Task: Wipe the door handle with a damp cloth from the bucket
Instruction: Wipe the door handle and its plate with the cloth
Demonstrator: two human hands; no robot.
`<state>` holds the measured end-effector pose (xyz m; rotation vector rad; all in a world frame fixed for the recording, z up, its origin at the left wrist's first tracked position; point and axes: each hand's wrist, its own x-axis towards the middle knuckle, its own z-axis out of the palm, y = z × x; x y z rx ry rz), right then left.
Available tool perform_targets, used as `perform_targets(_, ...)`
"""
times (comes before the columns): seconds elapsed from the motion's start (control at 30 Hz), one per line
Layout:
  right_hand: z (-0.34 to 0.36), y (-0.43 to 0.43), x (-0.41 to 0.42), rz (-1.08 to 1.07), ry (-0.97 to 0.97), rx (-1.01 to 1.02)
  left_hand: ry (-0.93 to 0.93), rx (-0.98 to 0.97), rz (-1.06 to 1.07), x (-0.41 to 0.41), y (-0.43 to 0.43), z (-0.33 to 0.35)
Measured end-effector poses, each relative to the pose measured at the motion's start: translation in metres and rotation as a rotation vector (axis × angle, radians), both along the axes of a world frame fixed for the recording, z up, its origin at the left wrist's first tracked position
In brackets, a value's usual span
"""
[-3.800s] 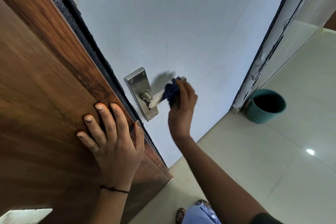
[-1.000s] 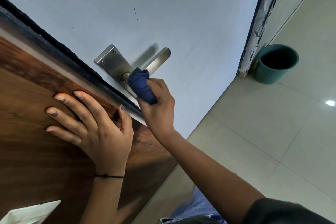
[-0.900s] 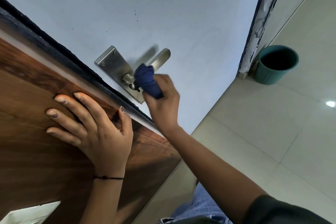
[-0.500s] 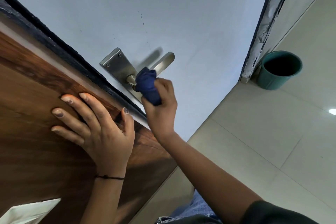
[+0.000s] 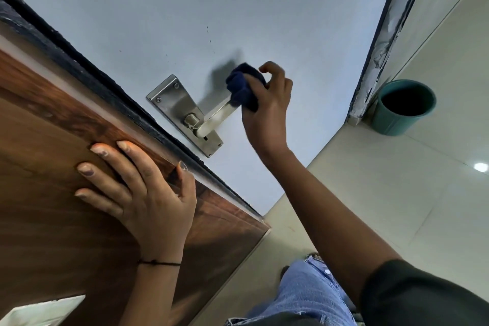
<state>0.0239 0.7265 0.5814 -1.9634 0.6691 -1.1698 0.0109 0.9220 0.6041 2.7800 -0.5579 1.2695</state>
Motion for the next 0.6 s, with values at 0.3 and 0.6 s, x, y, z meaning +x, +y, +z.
perform_targets(0.3, 0.019, 0.015, -0.007, 0.18, -0.217, 1.128, -0.005, 0.001, -0.003, -0.001, 0.0, 0.001)
perform_targets(0.6, 0.021, 0.079, -0.022, 0.361, -0.111, 1.432, 0.013, 0.006, 0.016, -0.003, -0.002, 0.003)
